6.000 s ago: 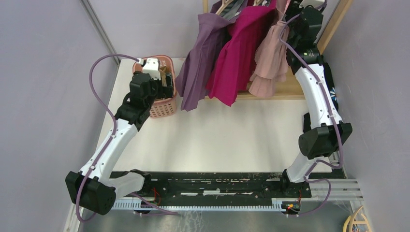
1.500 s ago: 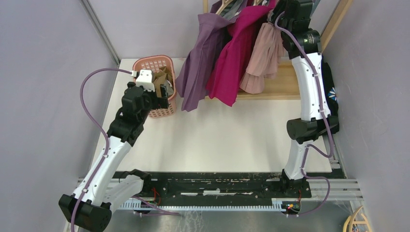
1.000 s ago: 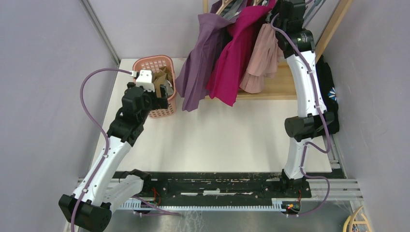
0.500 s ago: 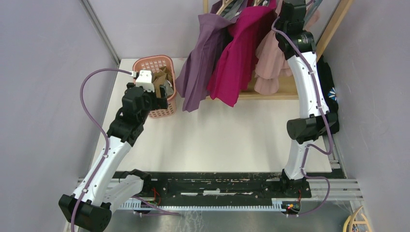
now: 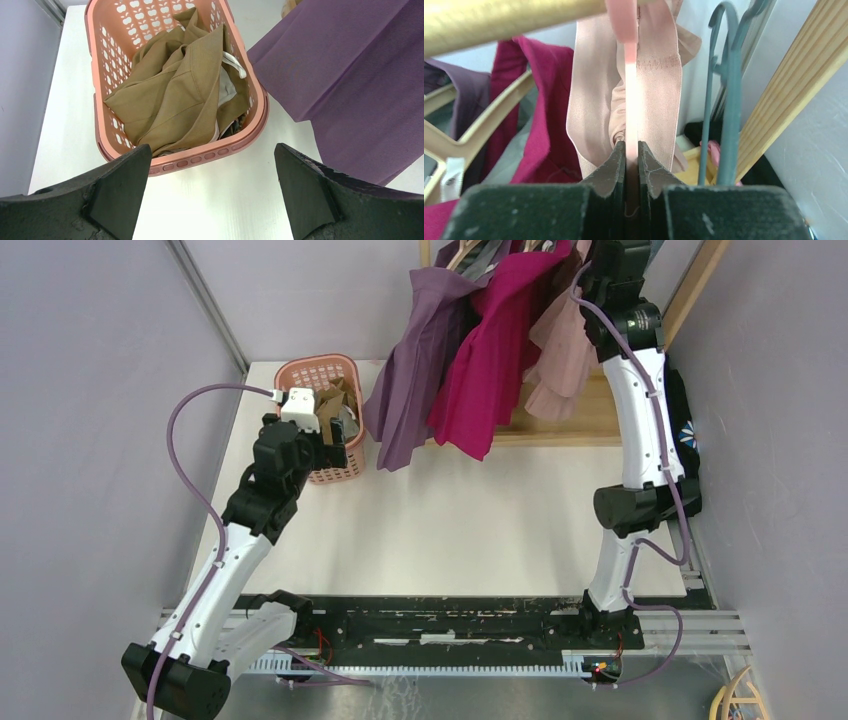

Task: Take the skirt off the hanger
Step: Pick up the hanger from the clothesline.

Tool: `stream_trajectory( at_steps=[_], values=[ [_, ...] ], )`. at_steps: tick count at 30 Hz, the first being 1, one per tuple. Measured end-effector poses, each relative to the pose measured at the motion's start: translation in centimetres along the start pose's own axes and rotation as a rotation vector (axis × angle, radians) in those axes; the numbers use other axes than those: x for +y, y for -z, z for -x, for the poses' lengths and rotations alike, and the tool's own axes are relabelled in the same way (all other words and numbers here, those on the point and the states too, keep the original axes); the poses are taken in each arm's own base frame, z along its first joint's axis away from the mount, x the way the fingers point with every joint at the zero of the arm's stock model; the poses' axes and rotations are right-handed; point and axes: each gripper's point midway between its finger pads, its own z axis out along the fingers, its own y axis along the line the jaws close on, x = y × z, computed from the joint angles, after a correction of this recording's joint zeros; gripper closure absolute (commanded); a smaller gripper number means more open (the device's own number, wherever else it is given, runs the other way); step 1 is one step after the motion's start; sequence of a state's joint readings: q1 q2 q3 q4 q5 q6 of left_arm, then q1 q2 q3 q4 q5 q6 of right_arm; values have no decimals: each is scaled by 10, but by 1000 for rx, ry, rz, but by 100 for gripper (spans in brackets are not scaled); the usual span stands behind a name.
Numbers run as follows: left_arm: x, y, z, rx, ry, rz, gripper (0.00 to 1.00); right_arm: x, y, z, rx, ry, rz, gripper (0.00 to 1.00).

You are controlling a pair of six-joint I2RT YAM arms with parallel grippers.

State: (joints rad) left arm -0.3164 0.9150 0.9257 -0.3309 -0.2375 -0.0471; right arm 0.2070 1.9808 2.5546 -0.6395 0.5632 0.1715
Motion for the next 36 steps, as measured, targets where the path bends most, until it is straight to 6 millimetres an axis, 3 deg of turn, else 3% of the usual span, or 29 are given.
stream_trajectory(
  at_steps=[5,11,18,28,36],
  values=[
    [0,0,0,-1,0,-2,1,-3,8,26,-71,-8,11,99],
    [-1,0,1,-3,1,-4,1,-10,17,17,-41,5,8,99],
    [-1,-1,1,-2,0,-5,1,-18,39,-11,37,1,24,99],
    [-15,-11,-6,30,-7,-70,1,-27,96,-72,199,35,111,99],
    [-33,-13,19,-5,-20,-153,1,-34,150,-117,349,69,253,99]
  ],
)
